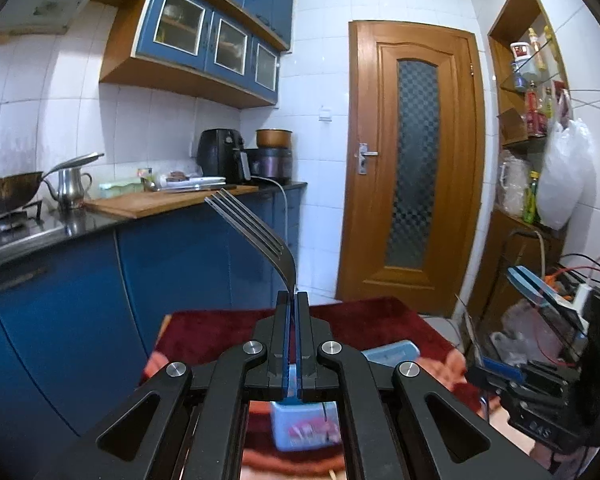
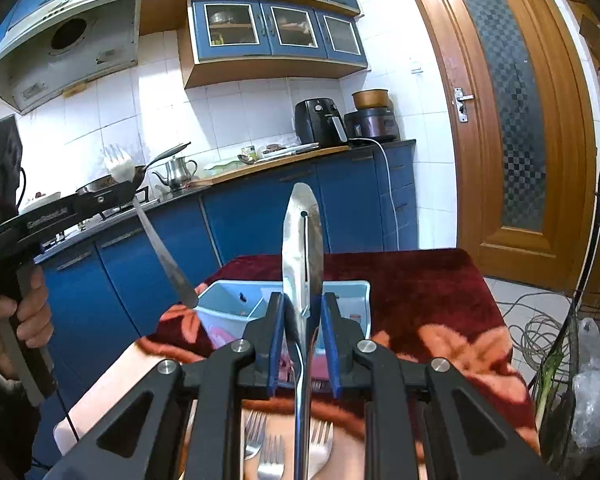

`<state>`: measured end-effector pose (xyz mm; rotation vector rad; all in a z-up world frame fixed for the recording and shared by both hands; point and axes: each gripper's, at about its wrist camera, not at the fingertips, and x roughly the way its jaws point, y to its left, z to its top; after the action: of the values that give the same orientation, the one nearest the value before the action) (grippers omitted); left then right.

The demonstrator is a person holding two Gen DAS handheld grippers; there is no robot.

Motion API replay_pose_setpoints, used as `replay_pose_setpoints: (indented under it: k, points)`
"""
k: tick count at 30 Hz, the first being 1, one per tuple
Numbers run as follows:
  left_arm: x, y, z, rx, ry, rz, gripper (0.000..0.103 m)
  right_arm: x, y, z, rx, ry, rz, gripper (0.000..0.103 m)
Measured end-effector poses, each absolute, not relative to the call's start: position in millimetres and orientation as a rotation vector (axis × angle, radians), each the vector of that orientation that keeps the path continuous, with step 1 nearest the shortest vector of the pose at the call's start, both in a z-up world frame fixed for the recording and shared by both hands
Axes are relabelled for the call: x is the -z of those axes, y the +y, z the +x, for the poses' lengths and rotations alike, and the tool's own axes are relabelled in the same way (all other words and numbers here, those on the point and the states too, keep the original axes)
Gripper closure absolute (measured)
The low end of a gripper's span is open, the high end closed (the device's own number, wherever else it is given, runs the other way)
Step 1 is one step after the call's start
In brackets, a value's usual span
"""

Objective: Organize utensils
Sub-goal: 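Carry the fork and knife to the blue holder and drop them in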

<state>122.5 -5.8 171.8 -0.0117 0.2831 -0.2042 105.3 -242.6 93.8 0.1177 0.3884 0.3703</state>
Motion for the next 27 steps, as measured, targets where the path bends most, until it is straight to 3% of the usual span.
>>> replay_pose_setpoints:
  k: [12,27]
  points:
    - [-122,3,192,0.188,0.394,0.011,0.102,-111,-233,167,-0.303,0.271,0.138,0.082]
    - [-76,-7,221,0.281,0.452,0.079,0.102,-74,-227,214,-0.185,0.24,0.164,0.082]
